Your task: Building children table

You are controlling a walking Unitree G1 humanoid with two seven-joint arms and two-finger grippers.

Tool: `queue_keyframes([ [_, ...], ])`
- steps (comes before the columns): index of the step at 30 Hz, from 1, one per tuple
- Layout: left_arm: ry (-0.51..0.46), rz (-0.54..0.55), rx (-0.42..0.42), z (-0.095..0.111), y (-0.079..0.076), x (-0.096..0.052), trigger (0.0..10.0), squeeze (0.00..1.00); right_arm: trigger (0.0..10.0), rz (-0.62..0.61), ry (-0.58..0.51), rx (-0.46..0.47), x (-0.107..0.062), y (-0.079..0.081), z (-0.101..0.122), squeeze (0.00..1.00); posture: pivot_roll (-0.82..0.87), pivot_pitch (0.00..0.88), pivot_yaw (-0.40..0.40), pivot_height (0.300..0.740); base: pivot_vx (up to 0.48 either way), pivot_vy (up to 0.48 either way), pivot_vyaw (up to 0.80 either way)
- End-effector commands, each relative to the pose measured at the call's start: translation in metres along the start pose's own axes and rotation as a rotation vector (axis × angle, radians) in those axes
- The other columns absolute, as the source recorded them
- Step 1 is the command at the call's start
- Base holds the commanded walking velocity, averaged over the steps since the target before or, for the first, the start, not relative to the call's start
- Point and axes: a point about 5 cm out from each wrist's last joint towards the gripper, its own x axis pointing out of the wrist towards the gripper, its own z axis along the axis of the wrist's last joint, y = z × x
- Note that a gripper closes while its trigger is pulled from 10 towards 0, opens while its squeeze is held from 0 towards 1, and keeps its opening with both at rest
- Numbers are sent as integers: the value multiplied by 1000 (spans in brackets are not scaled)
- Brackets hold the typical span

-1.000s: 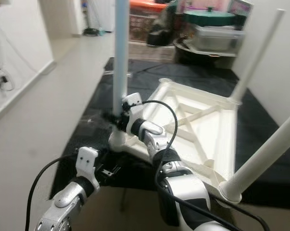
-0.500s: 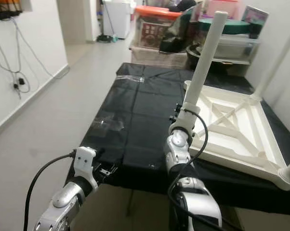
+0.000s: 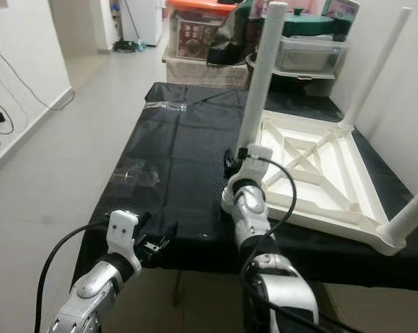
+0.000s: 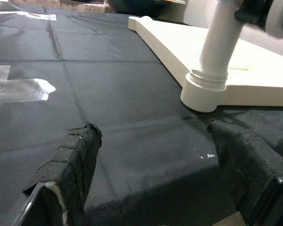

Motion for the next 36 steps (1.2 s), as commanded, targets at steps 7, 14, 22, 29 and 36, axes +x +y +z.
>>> queue_keyframes([
  [7,23,-2,-7,-4,0,2,10000,0,10000,527,213,109,-8,16,-13,0,135,0,-75,740,0,0,0],
  [14,23,-1,-6,-4,-1,3,10000,0,10000,891,339,65,-20,40,-24,0,147,0,-86,740,0,0,0],
  [22,27,-2,0,-8,-2,-1,10000,0,8314,1150,407,20,-26,69,-26,0,156,0,-98,740,0,0,0],
  [29,39,-9,-3,-11,-3,-4,10000,0,0,757,268,-35,-3,70,-19,0,145,0,-87,740,0,0,0],
  [36,41,-11,-7,-11,-2,-2,10000,0,0,166,205,-87,6,34,-19,0,137,0,-84,740,0,0,0],
])
